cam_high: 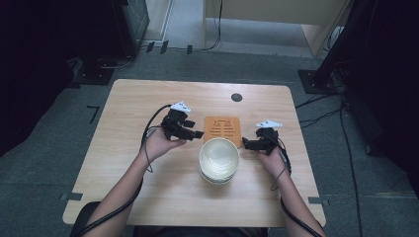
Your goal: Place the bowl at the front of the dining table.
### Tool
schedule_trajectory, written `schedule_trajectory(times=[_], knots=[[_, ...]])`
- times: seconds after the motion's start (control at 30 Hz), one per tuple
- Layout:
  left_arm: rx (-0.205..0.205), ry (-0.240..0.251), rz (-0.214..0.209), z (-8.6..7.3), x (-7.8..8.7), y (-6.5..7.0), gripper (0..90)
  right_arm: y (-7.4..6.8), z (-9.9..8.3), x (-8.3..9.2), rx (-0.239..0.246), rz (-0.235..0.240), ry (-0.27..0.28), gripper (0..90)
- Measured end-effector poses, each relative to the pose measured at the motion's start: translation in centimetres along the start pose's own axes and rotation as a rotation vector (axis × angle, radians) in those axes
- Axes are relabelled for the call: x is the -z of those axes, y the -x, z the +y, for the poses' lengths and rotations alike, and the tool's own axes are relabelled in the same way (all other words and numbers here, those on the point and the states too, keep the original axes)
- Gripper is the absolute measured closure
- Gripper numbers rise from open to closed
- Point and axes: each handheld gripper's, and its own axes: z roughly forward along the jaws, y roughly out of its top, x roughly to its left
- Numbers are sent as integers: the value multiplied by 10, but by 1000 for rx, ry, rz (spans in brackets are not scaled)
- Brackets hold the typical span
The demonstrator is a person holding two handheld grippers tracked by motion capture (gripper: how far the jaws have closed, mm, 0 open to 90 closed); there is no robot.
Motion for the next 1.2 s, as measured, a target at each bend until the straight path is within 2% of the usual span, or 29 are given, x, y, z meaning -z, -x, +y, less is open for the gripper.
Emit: schedule_trajectory(times=[1.2], knots=[[-42, 28, -39, 8, 18, 22, 354, 0, 0, 0, 2, 2, 0, 81]])
